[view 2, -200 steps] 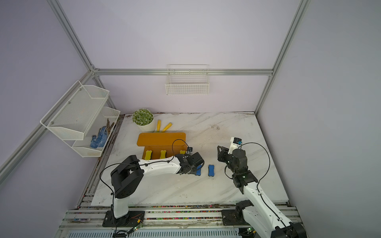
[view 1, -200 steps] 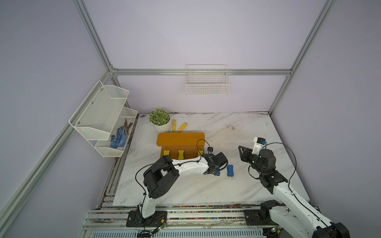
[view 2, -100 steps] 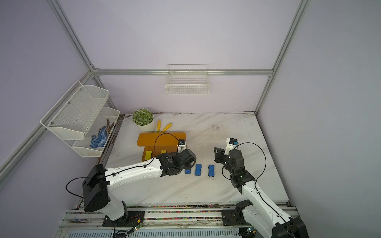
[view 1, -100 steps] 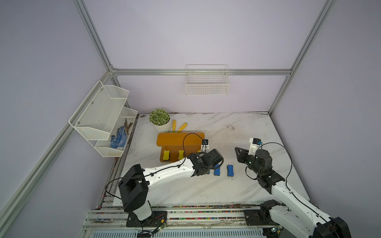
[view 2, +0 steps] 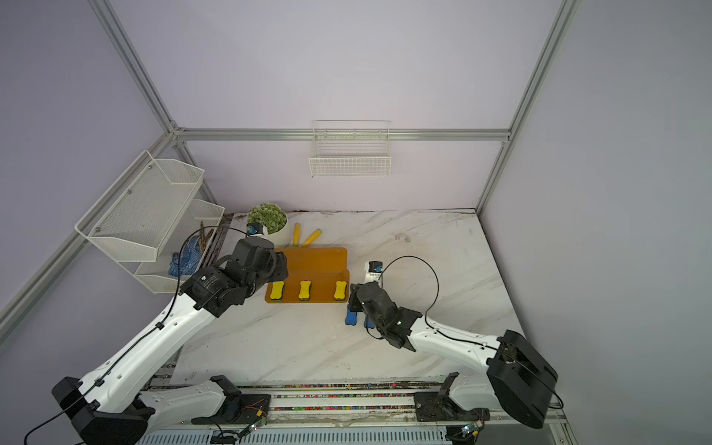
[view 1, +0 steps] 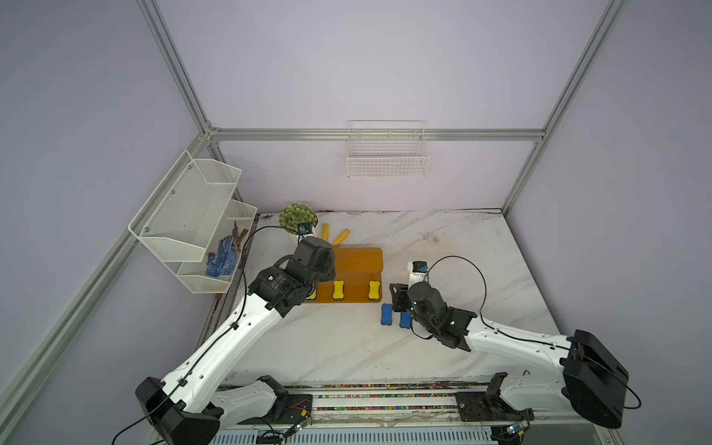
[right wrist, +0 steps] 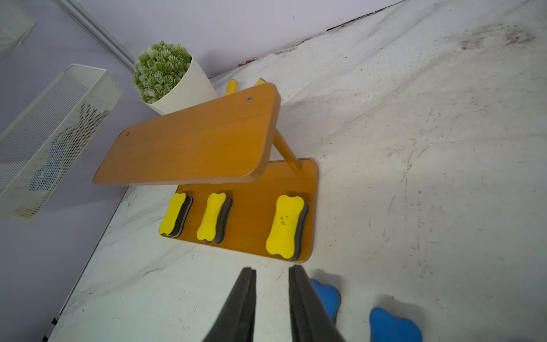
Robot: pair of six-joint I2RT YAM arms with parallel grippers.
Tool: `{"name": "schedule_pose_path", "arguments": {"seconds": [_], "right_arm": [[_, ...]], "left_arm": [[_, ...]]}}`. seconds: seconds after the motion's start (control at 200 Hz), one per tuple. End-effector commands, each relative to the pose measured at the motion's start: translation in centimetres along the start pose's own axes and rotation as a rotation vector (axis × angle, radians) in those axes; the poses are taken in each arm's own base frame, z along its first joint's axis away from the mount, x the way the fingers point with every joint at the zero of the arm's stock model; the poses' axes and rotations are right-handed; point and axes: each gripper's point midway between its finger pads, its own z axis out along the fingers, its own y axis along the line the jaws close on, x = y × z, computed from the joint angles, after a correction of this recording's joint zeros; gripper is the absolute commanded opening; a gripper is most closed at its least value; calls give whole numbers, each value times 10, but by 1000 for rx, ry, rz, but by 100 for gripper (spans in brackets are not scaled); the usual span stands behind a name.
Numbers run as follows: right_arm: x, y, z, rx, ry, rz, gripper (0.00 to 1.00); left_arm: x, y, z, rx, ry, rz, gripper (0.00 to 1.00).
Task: Remove the whiteboard erasers from the shelf
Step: Pick up the whiteboard eraser from the shelf.
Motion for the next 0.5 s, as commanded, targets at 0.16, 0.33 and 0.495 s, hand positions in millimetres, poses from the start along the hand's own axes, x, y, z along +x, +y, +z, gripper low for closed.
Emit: {"name": "schedule_pose_path", "arguments": {"seconds": [0.16, 0.33, 0.495], "right_arm": [[23, 21, 44, 148, 18, -30, 31], [44, 14, 60, 213, 76, -18, 34], [53, 12, 64, 159, 56, -33, 41]], "left_arm": [[16, 31, 22, 22, 108, 44, 62], [30, 31, 34, 43, 126, 3, 63], [33, 39, 39, 50, 113, -35, 63]]}}
